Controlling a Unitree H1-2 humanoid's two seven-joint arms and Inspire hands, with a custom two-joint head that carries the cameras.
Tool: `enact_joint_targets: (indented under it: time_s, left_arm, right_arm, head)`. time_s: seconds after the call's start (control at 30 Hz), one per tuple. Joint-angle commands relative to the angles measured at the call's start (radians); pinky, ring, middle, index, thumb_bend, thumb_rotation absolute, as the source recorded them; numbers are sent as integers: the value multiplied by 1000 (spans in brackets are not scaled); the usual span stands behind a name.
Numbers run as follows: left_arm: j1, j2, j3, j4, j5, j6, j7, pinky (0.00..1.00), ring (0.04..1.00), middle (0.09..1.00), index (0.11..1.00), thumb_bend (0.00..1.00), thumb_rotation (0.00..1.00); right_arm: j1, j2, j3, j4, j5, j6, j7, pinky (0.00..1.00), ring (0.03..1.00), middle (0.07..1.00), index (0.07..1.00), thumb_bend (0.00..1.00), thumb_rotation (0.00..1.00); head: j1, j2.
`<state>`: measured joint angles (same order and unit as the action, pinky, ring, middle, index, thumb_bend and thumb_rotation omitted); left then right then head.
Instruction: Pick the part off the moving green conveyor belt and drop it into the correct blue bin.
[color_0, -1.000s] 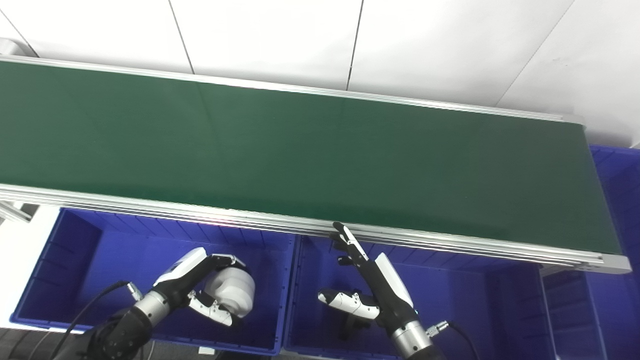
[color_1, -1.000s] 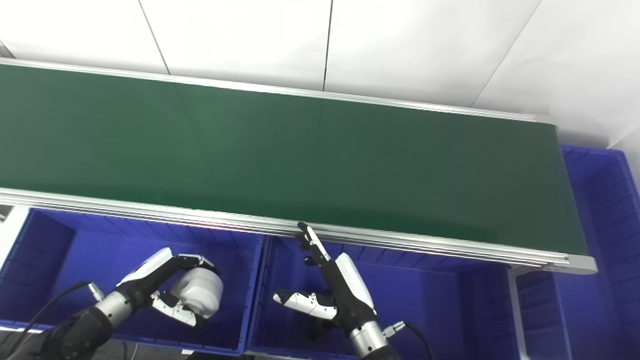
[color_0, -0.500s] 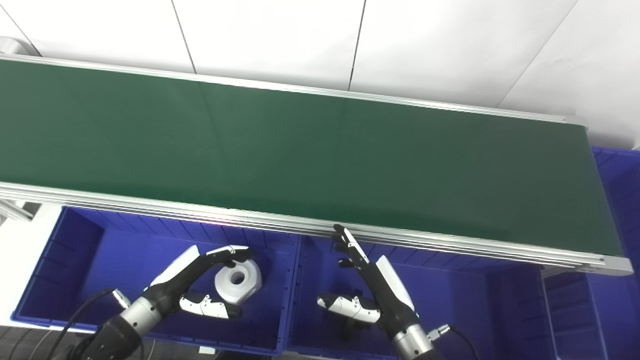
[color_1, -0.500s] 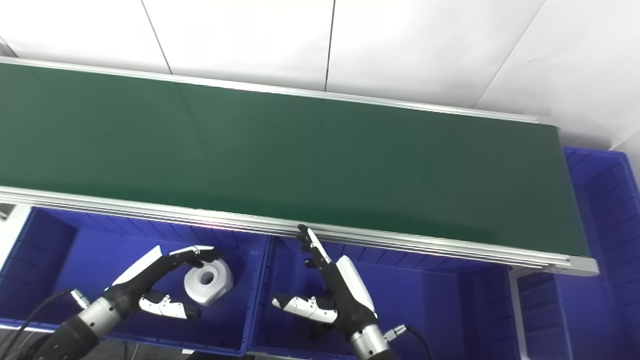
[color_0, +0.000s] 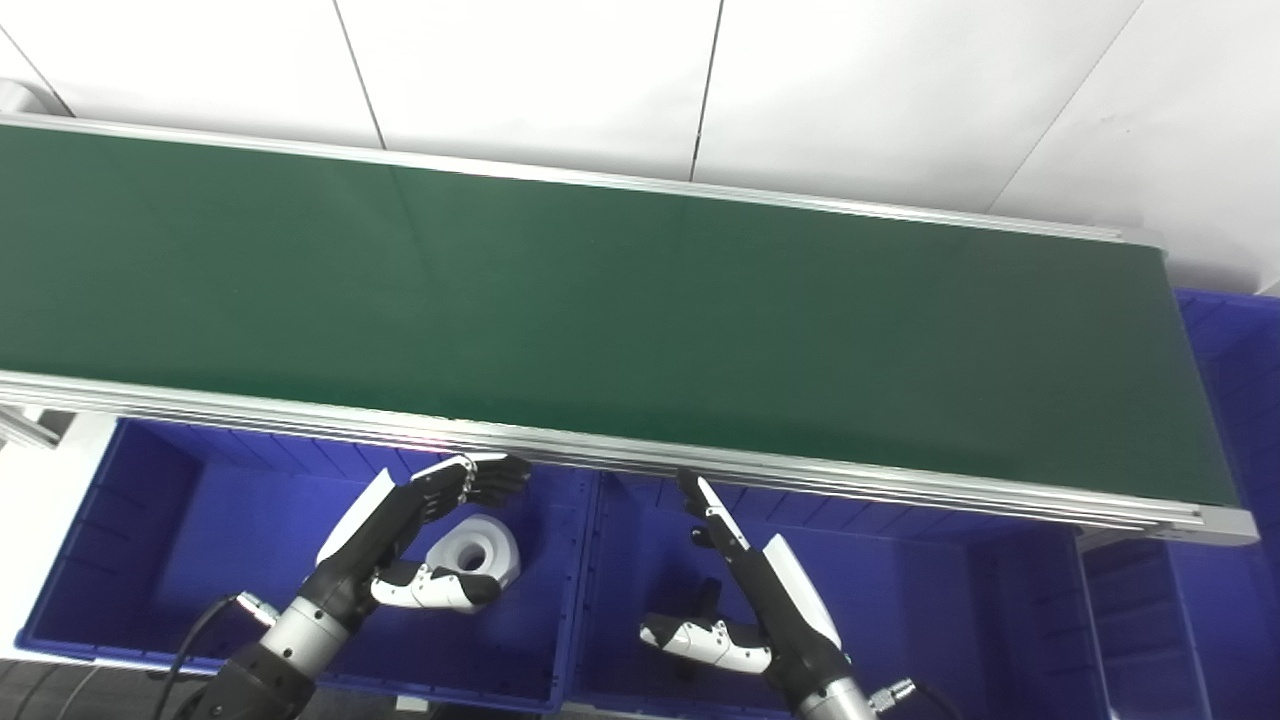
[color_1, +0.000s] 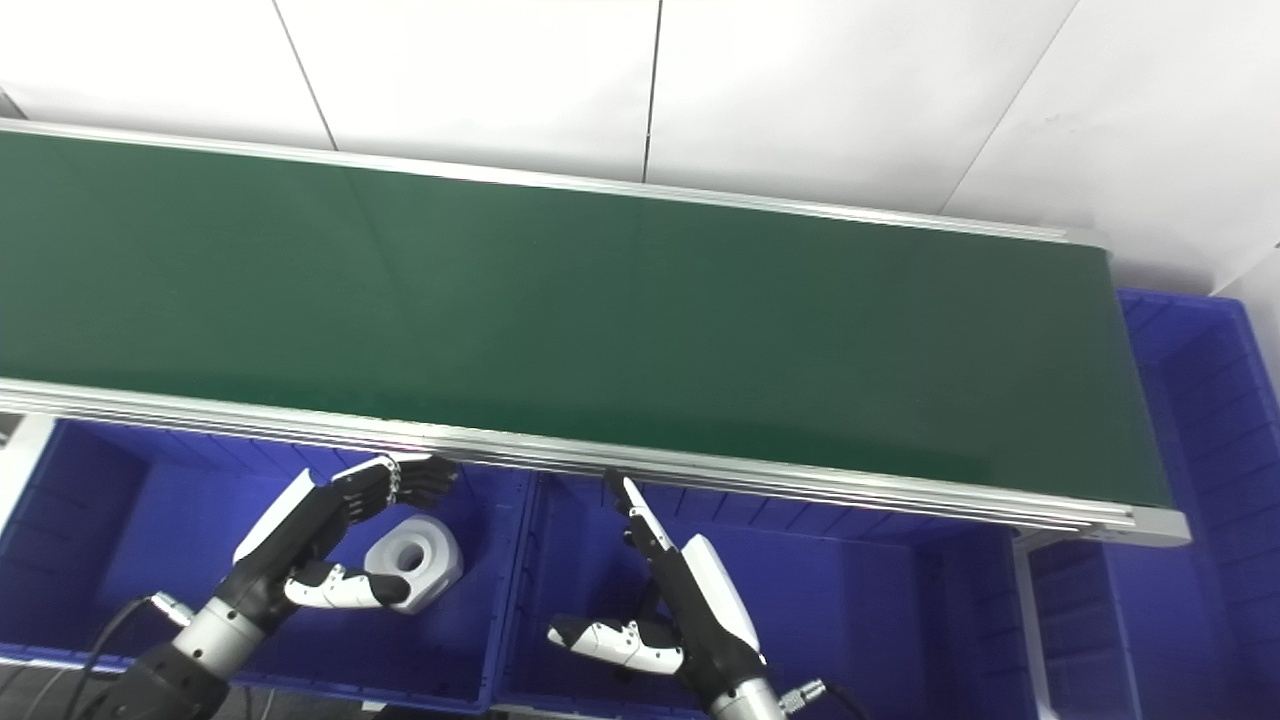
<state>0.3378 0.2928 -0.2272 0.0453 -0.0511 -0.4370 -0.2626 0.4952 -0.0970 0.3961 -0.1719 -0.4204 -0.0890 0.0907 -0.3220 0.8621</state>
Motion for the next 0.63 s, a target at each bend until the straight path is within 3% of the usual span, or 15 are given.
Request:
enact_joint_targets:
  time_s: [0.0,0.17,0.33,0.6]
  left_arm:
    - [1,-15,28,-11,-15,-33,-43,718,767,780,759,904,548]
    - [-23,-40,81,48,2,-33,-112,729,780,791,767,904,546]
    - [-48,-55,113,97,13,-33,-151,735,787,802,772,891,548]
    - [-68,-34,133,143,19,-33,-194,762,806,818,796,909,570]
  right_arm:
    - [9,11,2,-34,-10,-3,-17,875,963,987,1000,954,711]
    - [10,26,6,-24,-21,12,-21,847,955,993,1000,954,689]
    - [3,39,12,-3,-51,14,-35,830,947,997,1000,938,676]
    - [-8,69,24,40,-74,-5,-73,819,944,1000,1000,929,663]
  head:
    - [-16,-8]
    - [-82,-30]
    - [-96,-53]
    - [-169,-86]
